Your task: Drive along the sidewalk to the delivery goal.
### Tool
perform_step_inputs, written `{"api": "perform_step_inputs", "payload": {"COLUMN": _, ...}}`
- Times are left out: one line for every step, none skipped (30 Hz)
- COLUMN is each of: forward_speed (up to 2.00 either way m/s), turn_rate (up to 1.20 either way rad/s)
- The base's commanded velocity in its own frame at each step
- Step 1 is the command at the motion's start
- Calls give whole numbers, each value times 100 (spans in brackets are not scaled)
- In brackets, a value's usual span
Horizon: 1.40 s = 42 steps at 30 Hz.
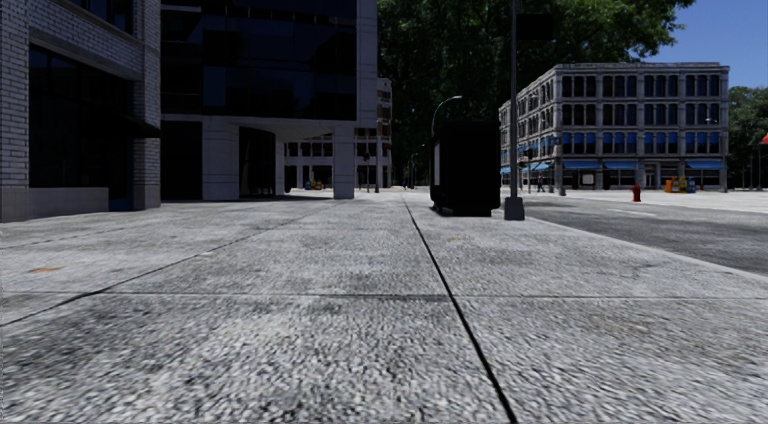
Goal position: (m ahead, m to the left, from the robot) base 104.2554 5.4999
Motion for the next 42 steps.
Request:
{"api": "perform_step_inputs", "payload": {"forward_speed": 200, "turn_rate": 0}}
{"api": "perform_step_inputs", "payload": {"forward_speed": 200, "turn_rate": 0}}
{"api": "perform_step_inputs", "payload": {"forward_speed": 200, "turn_rate": 0}}
{"api": "perform_step_inputs", "payload": {"forward_speed": 200, "turn_rate": 0}}
{"api": "perform_step_inputs", "payload": {"forward_speed": 200, "turn_rate": 0}}
{"api": "perform_step_inputs", "payload": {"forward_speed": 200, "turn_rate": 0}}
{"api": "perform_step_inputs", "payload": {"forward_speed": 200, "turn_rate": 0}}
{"api": "perform_step_inputs", "payload": {"forward_speed": 200, "turn_rate": 0}}
{"api": "perform_step_inputs", "payload": {"forward_speed": 200, "turn_rate": 0}}
{"api": "perform_step_inputs", "payload": {"forward_speed": 200, "turn_rate": 0}}
{"api": "perform_step_inputs", "payload": {"forward_speed": 200, "turn_rate": 0}}
{"api": "perform_step_inputs", "payload": {"forward_speed": 200, "turn_rate": 0}}
{"api": "perform_step_inputs", "payload": {"forward_speed": 200, "turn_rate": 0}}
{"api": "perform_step_inputs", "payload": {"forward_speed": 200, "turn_rate": 0}}
{"api": "perform_step_inputs", "payload": {"forward_speed": 200, "turn_rate": 0}}
{"api": "perform_step_inputs", "payload": {"forward_speed": 200, "turn_rate": 0}}
{"api": "perform_step_inputs", "payload": {"forward_speed": 200, "turn_rate": 0}}
{"api": "perform_step_inputs", "payload": {"forward_speed": 200, "turn_rate": 0}}
{"api": "perform_step_inputs", "payload": {"forward_speed": 200, "turn_rate": 0}}
{"api": "perform_step_inputs", "payload": {"forward_speed": 200, "turn_rate": 0}}
{"api": "perform_step_inputs", "payload": {"forward_speed": 200, "turn_rate": 0}}
{"api": "perform_step_inputs", "payload": {"forward_speed": 200, "turn_rate": 0}}
{"api": "perform_step_inputs", "payload": {"forward_speed": 200, "turn_rate": 0}}
{"api": "perform_step_inputs", "payload": {"forward_speed": 200, "turn_rate": 0}}
{"api": "perform_step_inputs", "payload": {"forward_speed": 200, "turn_rate": 0}}
{"api": "perform_step_inputs", "payload": {"forward_speed": 200, "turn_rate": 0}}
{"api": "perform_step_inputs", "payload": {"forward_speed": 200, "turn_rate": 0}}
{"api": "perform_step_inputs", "payload": {"forward_speed": 200, "turn_rate": 0}}
{"api": "perform_step_inputs", "payload": {"forward_speed": 200, "turn_rate": 0}}
{"api": "perform_step_inputs", "payload": {"forward_speed": 200, "turn_rate": 0}}
{"api": "perform_step_inputs", "payload": {"forward_speed": 200, "turn_rate": 0}}
{"api": "perform_step_inputs", "payload": {"forward_speed": 200, "turn_rate": 0}}
{"api": "perform_step_inputs", "payload": {"forward_speed": 200, "turn_rate": 0}}
{"api": "perform_step_inputs", "payload": {"forward_speed": 200, "turn_rate": 0}}
{"api": "perform_step_inputs", "payload": {"forward_speed": 200, "turn_rate": 0}}
{"api": "perform_step_inputs", "payload": {"forward_speed": 200, "turn_rate": 0}}
{"api": "perform_step_inputs", "payload": {"forward_speed": 200, "turn_rate": 0}}
{"api": "perform_step_inputs", "payload": {"forward_speed": 200, "turn_rate": 0}}
{"api": "perform_step_inputs", "payload": {"forward_speed": 200, "turn_rate": 0}}
{"api": "perform_step_inputs", "payload": {"forward_speed": 200, "turn_rate": 0}}
{"api": "perform_step_inputs", "payload": {"forward_speed": 200, "turn_rate": 0}}
{"api": "perform_step_inputs", "payload": {"forward_speed": 200, "turn_rate": 0}}
